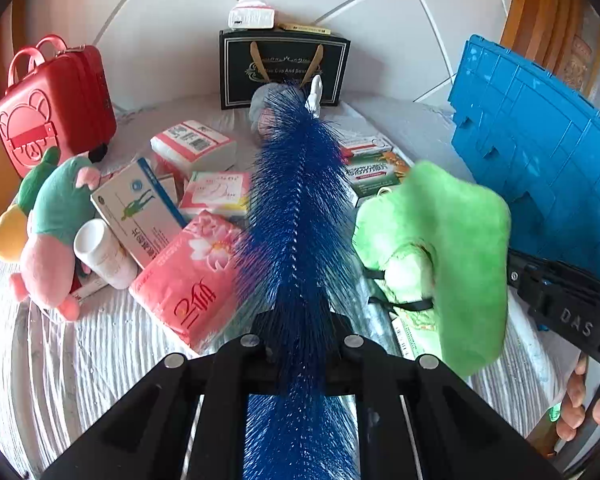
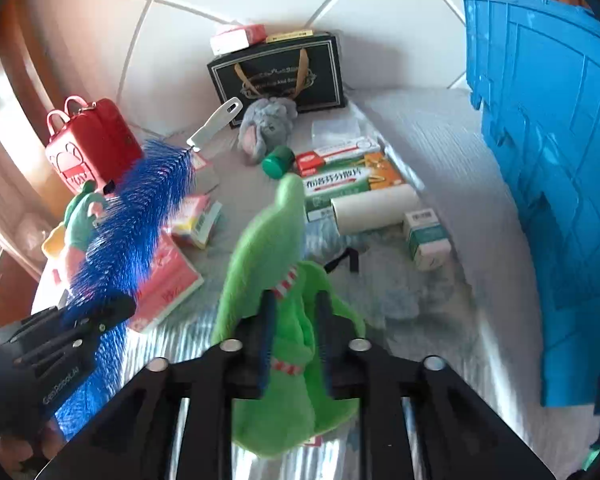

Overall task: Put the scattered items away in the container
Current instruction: 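Lift the green hat with right tool while left tool holds the brush, then carry the hat and brush over the blue crate with both tools, then open right tool to drop the hat while left tool drops the brush into crate, then withdraw both tools from the crate back over the bed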

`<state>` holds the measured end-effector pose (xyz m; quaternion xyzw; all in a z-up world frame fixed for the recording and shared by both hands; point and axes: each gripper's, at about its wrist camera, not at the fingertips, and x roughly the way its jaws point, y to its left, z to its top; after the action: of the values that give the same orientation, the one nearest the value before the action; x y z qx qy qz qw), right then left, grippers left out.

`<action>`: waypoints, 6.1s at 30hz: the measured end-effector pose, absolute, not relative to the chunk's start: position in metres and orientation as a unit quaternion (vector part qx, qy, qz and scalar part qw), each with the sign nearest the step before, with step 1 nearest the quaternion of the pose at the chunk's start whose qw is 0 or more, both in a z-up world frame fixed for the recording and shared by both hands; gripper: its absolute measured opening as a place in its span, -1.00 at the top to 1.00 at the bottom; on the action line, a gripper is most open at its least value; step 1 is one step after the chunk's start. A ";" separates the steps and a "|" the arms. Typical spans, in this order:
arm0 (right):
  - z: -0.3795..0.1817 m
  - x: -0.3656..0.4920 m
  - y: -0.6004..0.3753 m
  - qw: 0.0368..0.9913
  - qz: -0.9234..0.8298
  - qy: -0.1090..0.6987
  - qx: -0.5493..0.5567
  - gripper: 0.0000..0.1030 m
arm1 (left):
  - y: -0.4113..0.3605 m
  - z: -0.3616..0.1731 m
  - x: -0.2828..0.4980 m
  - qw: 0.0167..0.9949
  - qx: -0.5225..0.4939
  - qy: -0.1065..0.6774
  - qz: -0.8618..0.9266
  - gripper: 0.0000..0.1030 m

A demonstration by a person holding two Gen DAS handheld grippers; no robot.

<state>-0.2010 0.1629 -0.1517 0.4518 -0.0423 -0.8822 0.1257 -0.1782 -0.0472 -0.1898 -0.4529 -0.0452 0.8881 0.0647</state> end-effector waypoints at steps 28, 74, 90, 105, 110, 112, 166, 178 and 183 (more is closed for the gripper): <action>-0.249 -0.243 0.109 0.139 -0.853 0.037 0.501 0.63 | -0.060 -0.232 -0.188 0.051 -0.472 -0.064 0.878 0.80; 0.192 -0.133 0.509 -0.035 -0.985 0.052 0.160 0.64 | 0.364 0.138 -0.155 0.210 -0.219 -0.038 0.952 0.80; 0.045 -0.241 0.632 0.001 -0.929 0.026 0.370 0.64 | 0.469 0.005 -0.257 0.134 -0.482 -0.006 0.866 0.80; 0.003 -0.281 0.622 0.041 -0.898 0.011 0.438 0.49 | 0.457 0.001 -0.244 0.117 -0.477 0.021 0.871 0.00; 0.006 -0.279 0.623 0.035 -0.895 0.010 0.444 -0.02 | 0.453 0.011 -0.229 0.128 -0.458 0.021 0.880 0.00; 0.011 -0.273 0.624 0.027 -0.897 0.018 0.441 -0.22 | 0.451 0.016 -0.221 0.134 -0.448 0.019 0.884 0.00; 0.029 -0.073 0.241 0.190 -0.935 0.018 0.300 -1.00 | 0.015 -0.035 -0.063 -0.048 -0.373 -0.063 0.925 -0.28; -0.076 -0.162 0.172 0.223 -0.878 0.054 0.421 -1.00 | -0.069 -0.111 -0.101 -0.135 -0.442 -0.115 0.879 -0.28; -0.108 -0.194 0.138 0.237 -0.857 0.055 0.454 -1.00 | -0.096 -0.137 -0.117 -0.146 -0.457 -0.137 0.867 -0.28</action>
<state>-0.1942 0.1383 -0.1078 0.4539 0.0554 -0.8573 0.2368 -0.1172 -0.0964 -0.1371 -0.4573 -0.1370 0.8665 -0.1461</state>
